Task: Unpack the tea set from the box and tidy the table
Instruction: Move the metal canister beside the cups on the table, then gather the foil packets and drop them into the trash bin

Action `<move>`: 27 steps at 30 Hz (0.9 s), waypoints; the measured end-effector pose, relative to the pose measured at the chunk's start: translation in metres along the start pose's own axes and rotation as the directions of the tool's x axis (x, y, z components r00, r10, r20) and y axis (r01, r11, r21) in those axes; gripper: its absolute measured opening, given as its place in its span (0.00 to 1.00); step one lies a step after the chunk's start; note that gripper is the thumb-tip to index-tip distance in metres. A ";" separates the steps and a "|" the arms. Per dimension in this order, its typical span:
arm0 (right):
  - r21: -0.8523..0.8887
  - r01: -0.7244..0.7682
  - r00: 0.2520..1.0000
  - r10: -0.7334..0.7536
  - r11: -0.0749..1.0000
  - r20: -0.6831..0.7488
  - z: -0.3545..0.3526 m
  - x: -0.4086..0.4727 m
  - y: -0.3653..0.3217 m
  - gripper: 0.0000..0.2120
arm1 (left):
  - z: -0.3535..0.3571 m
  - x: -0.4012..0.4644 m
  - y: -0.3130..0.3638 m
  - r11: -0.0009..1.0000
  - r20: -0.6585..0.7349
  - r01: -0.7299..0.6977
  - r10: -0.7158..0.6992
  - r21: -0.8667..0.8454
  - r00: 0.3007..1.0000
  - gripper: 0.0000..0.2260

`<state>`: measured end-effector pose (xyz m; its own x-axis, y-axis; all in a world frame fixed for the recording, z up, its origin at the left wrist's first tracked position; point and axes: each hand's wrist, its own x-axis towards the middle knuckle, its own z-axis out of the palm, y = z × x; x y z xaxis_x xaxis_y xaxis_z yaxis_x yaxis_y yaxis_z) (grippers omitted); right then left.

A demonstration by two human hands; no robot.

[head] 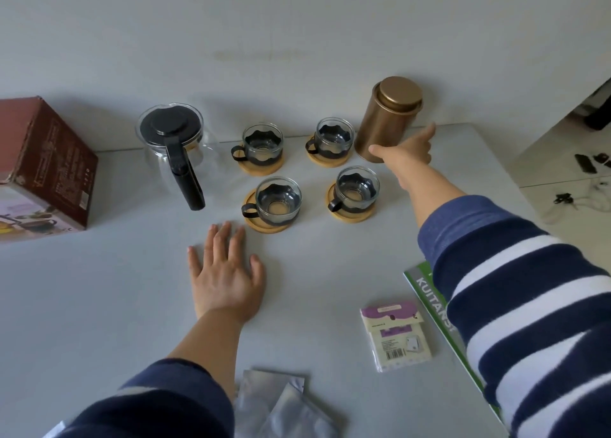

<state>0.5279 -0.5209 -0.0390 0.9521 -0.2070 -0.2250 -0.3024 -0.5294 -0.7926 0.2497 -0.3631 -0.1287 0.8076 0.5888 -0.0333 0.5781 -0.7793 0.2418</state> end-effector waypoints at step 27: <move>-0.626 0.365 0.812 0.093 0.689 0.576 0.000 -0.377 0.141 0.33 | -0.109 -0.197 -0.215 0.856 0.465 0.515 -0.443 -0.033 0.766 0.51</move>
<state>0.1263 -0.5176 -0.0659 0.7708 0.2566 -0.5831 0.1113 -0.9555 -0.2733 -0.0466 -0.2882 -0.0685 0.4168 0.6967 -0.5839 0.9074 -0.3567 0.2221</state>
